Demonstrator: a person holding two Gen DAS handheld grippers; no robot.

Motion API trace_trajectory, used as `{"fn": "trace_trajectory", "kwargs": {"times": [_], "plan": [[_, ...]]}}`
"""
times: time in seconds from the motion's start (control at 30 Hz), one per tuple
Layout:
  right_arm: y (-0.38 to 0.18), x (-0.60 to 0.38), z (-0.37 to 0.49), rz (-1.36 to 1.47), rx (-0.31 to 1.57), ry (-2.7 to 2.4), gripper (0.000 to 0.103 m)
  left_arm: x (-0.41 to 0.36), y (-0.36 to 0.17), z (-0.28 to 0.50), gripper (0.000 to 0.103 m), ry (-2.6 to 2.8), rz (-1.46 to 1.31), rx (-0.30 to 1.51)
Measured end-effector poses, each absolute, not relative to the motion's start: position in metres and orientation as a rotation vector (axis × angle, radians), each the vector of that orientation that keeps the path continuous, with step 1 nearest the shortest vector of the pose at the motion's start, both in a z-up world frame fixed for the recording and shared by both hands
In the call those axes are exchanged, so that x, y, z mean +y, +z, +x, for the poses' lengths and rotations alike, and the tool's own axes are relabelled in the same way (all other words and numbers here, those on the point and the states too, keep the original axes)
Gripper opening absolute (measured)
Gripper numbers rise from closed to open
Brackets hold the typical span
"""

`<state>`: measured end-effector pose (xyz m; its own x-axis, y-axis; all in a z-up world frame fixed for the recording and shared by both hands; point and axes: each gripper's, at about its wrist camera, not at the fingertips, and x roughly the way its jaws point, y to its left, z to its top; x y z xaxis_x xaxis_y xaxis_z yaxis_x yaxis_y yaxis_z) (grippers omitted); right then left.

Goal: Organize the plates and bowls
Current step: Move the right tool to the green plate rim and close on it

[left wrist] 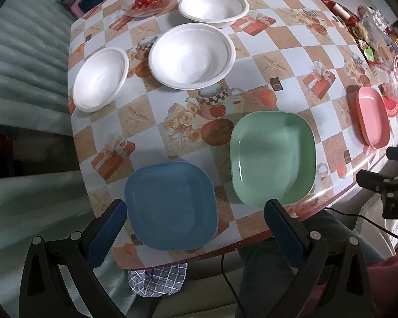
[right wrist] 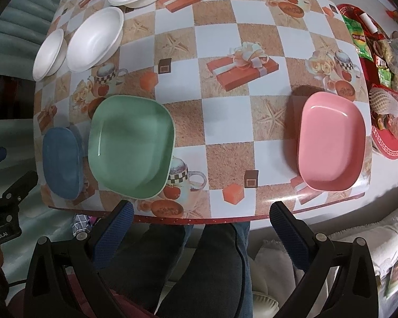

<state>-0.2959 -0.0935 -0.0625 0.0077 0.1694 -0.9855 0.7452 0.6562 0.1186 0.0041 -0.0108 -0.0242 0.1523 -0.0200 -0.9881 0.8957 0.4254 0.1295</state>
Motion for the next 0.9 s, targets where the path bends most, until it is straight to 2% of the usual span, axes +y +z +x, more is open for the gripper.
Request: {"fn": "trace_trajectory", "kwargs": {"times": [0.57, 0.8, 0.9], "plan": [[-0.114, -0.099, -0.299, 0.921, 1.529, -0.614, 0.103, -0.047, -0.084, -0.004, 0.103, -0.868, 1.049, 1.278], [-0.134, -0.102, -0.289, 0.962, 1.506, -0.625, 0.103, -0.065, -0.11, -0.01, 0.103, -0.889, 1.102, 1.232], [-0.139, -0.103, -0.282, 0.967, 1.495, -0.621, 0.103, -0.071, -0.122, -0.014, 0.099, -0.897, 1.127, 1.216]]}}
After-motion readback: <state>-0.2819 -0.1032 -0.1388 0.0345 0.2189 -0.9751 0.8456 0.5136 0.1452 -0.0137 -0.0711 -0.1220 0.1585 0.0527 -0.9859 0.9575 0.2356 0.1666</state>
